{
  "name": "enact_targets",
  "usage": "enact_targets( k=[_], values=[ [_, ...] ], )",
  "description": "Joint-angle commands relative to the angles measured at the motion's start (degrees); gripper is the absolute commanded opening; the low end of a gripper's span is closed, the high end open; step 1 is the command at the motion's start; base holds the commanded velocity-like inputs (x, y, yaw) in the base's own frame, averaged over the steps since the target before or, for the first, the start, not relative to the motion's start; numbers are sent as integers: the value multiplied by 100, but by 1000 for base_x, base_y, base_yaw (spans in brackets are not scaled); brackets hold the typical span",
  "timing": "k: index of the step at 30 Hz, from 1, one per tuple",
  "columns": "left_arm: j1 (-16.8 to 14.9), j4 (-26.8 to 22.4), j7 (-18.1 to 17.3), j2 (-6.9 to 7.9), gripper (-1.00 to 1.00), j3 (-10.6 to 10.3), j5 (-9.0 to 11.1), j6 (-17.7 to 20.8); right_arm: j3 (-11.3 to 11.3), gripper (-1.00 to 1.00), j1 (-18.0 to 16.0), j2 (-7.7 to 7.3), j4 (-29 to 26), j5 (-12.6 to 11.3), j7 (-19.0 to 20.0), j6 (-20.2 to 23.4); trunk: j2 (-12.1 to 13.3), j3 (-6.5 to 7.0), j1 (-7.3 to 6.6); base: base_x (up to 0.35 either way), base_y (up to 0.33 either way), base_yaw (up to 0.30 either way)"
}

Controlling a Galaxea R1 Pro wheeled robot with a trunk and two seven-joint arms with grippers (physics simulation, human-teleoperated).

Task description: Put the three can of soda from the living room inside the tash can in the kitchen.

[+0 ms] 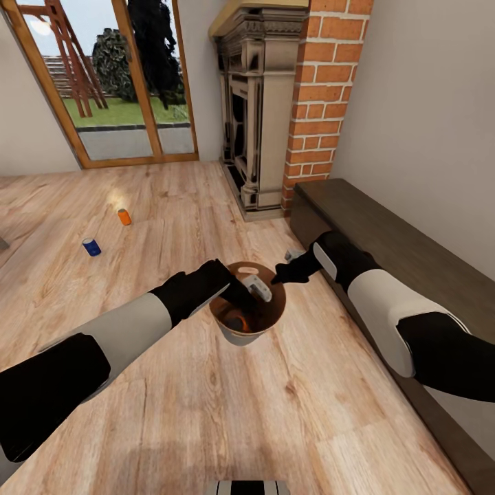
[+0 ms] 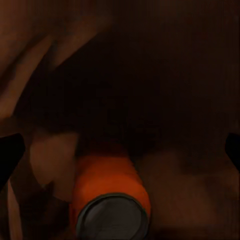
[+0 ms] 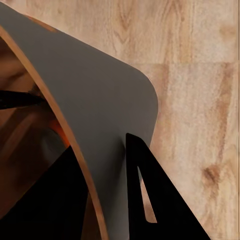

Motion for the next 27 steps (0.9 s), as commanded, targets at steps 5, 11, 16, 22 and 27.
enact_targets(
  k=[5, 11, 16, 22, 27],
  values=[
    [8, -1036, -77, 669, 100, 662, 86, -21, -29, -100, -2, -13, -2, -172, 23, 36, 0, 0, 0, 0, 0, 0],
    [604, -2639, 64, 1567, 100, 2946, 71, 91, -29, -100, -2, -53, 95, -165, 23, 36, 0, 0, 0, 0, 0, 0],
    [1367, -3815, 986, 2027, 100, 3519, -123, 228, -22, -100, 5, -65, 166, -163, 23, 36, 0, 0, 0, 0, 0, 0],
    [2573, -4702, 2446, 2263, 100, 3929, -188, -79, -18, -100, 24, -92, 181, -157, 21, 36, 0, 0, 0, 0, 0, 0],
    [3693, -4516, 3295, 2259, 100, 4508, -223, -1360, -10, -100, 57, -260, 174, -148, 19, 36, 0, 0, 0, 0, 0, 0]
  ],
)
